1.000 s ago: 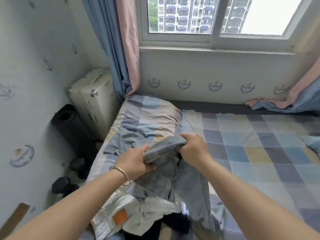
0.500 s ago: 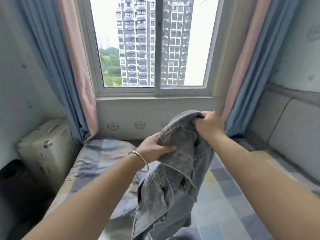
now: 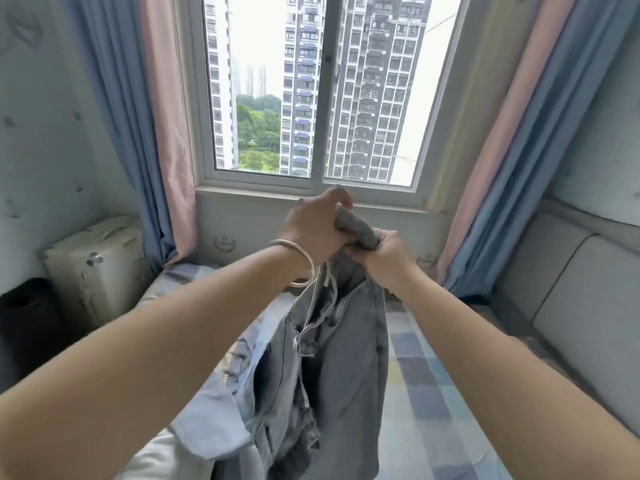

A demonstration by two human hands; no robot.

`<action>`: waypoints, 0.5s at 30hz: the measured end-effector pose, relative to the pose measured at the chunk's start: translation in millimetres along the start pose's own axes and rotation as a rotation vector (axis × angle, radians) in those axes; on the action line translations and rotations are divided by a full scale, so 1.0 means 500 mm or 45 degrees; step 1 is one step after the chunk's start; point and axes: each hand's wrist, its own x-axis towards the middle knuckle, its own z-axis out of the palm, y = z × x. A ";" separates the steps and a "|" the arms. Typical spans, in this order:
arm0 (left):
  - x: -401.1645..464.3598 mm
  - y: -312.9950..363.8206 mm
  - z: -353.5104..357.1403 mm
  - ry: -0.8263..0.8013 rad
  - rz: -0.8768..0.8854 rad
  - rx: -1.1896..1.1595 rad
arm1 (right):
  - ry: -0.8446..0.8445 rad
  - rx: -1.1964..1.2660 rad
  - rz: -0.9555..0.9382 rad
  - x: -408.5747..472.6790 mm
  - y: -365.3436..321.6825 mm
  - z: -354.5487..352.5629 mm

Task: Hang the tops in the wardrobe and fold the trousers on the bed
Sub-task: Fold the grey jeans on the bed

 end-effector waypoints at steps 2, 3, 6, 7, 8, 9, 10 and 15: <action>-0.044 -0.053 0.012 -0.018 -0.176 -0.692 | 0.125 0.080 -0.013 0.006 -0.006 -0.016; -0.078 -0.100 0.031 -0.028 -0.209 -0.767 | 0.171 0.087 -0.013 0.012 -0.015 -0.028; -0.200 -0.271 0.086 -0.144 -0.271 -0.278 | 0.350 0.100 -0.039 0.047 -0.062 -0.086; -0.241 -0.319 0.104 -0.205 -0.243 0.036 | 0.412 0.111 -0.046 0.057 -0.081 -0.109; -0.278 -0.361 0.122 -0.286 -0.156 0.327 | 0.473 0.125 -0.050 0.071 -0.096 -0.131; -0.313 -0.389 0.142 -0.398 -0.103 0.544 | 0.535 0.131 -0.047 0.081 -0.108 -0.147; -0.337 -0.399 0.166 -0.517 -0.106 0.697 | 0.593 0.133 -0.050 0.089 -0.123 -0.164; -0.341 -0.304 0.264 -0.087 -0.461 0.090 | 0.678 0.186 -0.007 0.109 -0.160 -0.230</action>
